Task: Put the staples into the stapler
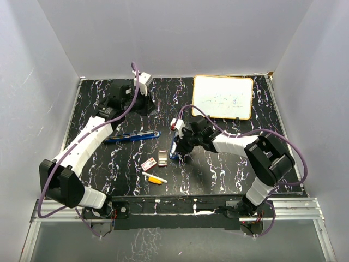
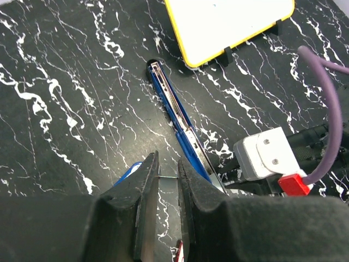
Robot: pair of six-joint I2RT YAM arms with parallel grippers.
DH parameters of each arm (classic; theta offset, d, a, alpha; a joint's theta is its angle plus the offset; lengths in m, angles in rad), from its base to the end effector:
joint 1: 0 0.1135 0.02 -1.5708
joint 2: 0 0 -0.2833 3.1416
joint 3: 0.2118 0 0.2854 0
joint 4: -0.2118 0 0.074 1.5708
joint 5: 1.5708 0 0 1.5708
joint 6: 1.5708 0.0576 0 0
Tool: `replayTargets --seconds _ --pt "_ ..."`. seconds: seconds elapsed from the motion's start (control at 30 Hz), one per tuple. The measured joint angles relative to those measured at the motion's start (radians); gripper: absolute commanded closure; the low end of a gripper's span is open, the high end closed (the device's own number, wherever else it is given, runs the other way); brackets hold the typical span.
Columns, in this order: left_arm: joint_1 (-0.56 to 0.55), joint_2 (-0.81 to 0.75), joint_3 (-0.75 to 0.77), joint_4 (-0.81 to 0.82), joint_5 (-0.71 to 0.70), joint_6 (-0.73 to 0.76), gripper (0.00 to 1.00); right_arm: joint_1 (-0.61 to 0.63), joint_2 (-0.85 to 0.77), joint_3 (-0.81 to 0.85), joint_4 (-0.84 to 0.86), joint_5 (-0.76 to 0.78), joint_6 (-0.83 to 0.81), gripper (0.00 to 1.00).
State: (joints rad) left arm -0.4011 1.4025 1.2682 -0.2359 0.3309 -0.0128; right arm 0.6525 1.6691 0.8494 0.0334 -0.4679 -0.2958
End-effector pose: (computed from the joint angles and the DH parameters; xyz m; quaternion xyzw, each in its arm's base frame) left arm 0.3396 -0.1644 0.3684 0.2483 0.7807 -0.2475 0.5174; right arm 0.2788 0.2457 0.1437 -0.4892 0.7593 0.2768 0.3280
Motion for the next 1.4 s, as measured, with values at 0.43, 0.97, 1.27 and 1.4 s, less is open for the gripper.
replayTargets --seconds 0.43,0.97,1.27,1.4 --pt "-0.152 0.067 -0.061 0.034 -0.096 -0.077 1.0 -0.232 -0.251 -0.024 -0.011 0.019 0.011 0.7" --pt "-0.335 0.223 -0.101 0.061 -0.339 -0.169 1.0 -0.537 -0.558 -0.142 -0.112 0.08 -0.016 0.68" --pt "-0.375 0.309 -0.058 0.009 -0.449 -0.269 1.0 -0.569 -0.553 -0.145 -0.112 0.062 -0.012 0.67" --pt "-0.381 0.313 -0.026 -0.011 -0.476 -0.312 1.0 -0.573 -0.527 -0.145 -0.113 0.057 -0.012 0.67"
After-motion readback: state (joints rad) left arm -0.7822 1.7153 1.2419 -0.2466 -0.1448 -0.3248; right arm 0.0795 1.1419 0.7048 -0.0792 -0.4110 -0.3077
